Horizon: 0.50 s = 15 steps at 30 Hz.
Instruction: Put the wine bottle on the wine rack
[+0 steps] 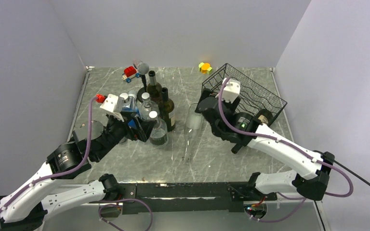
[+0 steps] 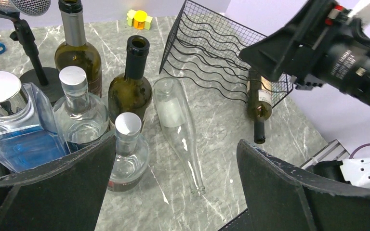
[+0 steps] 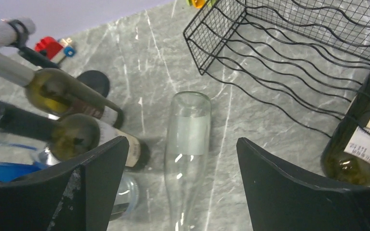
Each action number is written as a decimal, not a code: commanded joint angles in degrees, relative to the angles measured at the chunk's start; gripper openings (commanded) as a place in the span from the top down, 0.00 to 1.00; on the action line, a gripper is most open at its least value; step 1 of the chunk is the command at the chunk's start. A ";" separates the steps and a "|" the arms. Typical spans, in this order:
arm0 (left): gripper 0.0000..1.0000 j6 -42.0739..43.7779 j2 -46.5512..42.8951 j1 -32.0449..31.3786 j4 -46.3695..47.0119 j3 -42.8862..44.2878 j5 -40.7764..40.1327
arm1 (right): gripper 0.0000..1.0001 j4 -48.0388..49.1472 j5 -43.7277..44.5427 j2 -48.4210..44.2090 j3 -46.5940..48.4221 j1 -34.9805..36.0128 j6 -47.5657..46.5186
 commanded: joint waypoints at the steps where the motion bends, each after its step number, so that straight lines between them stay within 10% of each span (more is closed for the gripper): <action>1: 0.01 -0.66 -0.62 -0.14 0.78 0.55 0.00 | 0.12 13.24 -16.46 -3.62 -1.97 -7.37 -14.53; 15: 0.01 -0.77 0.83 -0.14 0.29 1.81 0.24 | 0.09 13.45 -16.61 5.72 4.59 -28.25 -21.90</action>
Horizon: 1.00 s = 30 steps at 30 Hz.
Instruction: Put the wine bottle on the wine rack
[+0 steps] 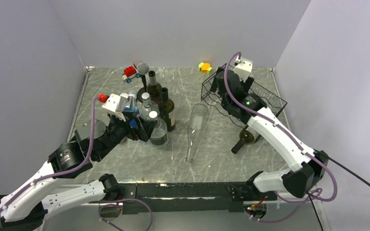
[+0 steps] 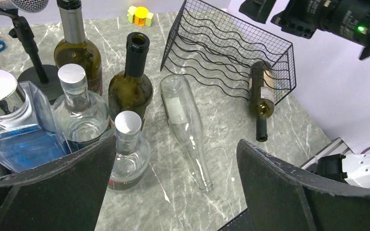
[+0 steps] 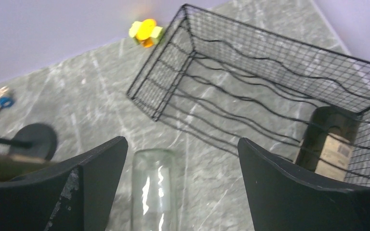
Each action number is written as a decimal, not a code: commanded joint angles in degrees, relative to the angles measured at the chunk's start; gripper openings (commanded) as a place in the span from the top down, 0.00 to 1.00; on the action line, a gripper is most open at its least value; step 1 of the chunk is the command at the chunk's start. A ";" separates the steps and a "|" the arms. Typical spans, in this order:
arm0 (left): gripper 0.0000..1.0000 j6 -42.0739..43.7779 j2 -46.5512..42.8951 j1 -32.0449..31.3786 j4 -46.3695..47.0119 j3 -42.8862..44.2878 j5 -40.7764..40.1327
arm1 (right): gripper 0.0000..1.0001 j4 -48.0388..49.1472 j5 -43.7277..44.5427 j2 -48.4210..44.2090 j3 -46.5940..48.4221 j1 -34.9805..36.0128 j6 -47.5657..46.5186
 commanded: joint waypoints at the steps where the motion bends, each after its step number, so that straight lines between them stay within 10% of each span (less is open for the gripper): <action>1: 0.01 -0.81 0.14 -0.14 0.53 1.87 0.26 | 0.09 4.19 -3.51 2.17 2.89 -6.09 -5.11; 30: 0.01 -0.92 -1.73 -0.14 -5.08 5.68 -2.46 | 0.05 16.19 9.30 6.38 8.15 -34.08 -12.09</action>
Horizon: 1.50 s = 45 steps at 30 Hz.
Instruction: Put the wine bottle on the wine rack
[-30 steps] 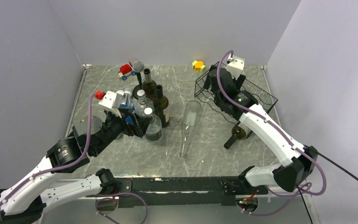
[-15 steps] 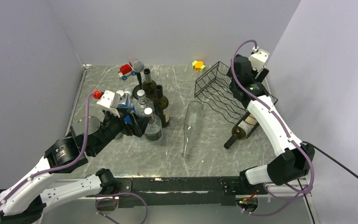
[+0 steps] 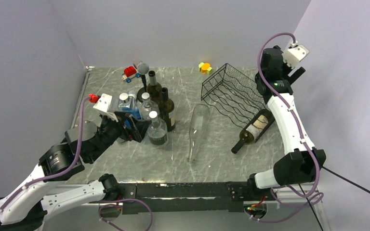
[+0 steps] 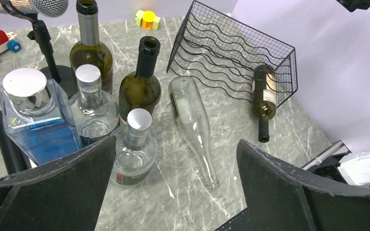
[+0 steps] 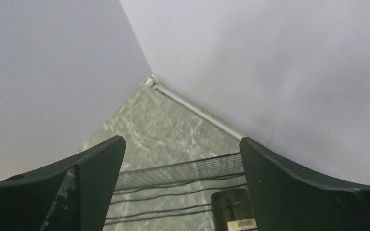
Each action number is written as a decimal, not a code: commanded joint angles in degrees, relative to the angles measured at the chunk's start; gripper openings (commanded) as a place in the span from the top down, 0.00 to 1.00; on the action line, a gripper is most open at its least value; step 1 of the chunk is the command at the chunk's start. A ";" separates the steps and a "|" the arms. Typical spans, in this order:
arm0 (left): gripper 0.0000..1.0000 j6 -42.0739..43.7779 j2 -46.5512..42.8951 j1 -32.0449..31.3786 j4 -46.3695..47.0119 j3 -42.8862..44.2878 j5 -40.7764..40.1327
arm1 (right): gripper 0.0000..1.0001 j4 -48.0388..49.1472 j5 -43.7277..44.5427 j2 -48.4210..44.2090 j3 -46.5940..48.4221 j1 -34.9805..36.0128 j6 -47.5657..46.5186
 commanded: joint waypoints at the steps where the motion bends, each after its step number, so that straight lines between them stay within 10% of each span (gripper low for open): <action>1: 0.01 -0.89 -0.42 -0.14 -0.75 2.50 -1.37 | 0.05 4.49 0.84 -0.19 2.30 -2.97 -4.52; 20: 0.01 -1.22 1.10 -0.14 -0.12 3.22 -0.69 | 0.05 -3.18 -24.52 13.94 22.78 -9.84 -11.64; 32: 0.01 -1.65 1.80 -0.14 -0.30 3.40 -0.52 | 0.07 -0.61 -71.65 13.68 18.27 -15.06 -16.90; 45: 0.01 -1.58 2.63 -0.14 3.93 -0.09 2.53 | 0.16 -15.56 -62.22 -6.86 -6.24 -6.84 -9.30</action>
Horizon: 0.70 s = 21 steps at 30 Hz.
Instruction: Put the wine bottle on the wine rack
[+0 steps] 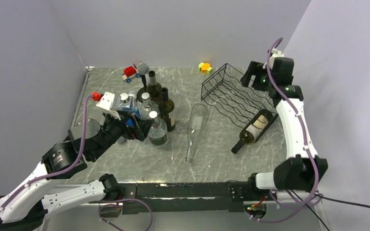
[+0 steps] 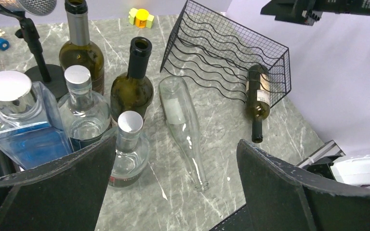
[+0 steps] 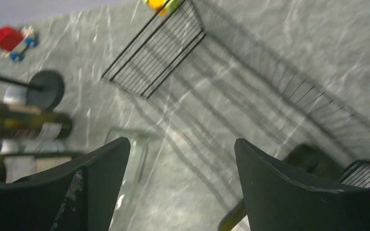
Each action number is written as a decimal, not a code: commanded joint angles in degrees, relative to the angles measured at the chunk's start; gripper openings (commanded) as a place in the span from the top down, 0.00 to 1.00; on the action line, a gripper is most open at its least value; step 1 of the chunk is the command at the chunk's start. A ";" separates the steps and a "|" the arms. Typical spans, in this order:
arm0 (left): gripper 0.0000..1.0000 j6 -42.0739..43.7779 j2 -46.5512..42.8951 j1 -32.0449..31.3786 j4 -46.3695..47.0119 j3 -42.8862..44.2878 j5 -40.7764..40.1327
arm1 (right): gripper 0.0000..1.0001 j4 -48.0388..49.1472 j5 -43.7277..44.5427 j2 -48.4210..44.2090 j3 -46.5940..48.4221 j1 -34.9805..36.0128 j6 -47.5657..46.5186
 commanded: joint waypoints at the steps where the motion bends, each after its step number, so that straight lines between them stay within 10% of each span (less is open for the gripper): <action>1: 0.01 -0.57 1.56 -0.14 4.04 -1.48 2.46 | 0.18 -6.24 4.87 -7.16 -7.47 5.82 4.98; 10: 0.01 -4.21 3.01 -0.14 7.45 -6.30 4.74 | 0.35 -14.17 13.85 -20.12 -22.19 14.32 15.21; 21: 0.01 -9.22 9.94 -0.14 11.93 -10.03 12.01 | 0.32 -18.29 20.45 -30.43 -37.56 17.21 25.30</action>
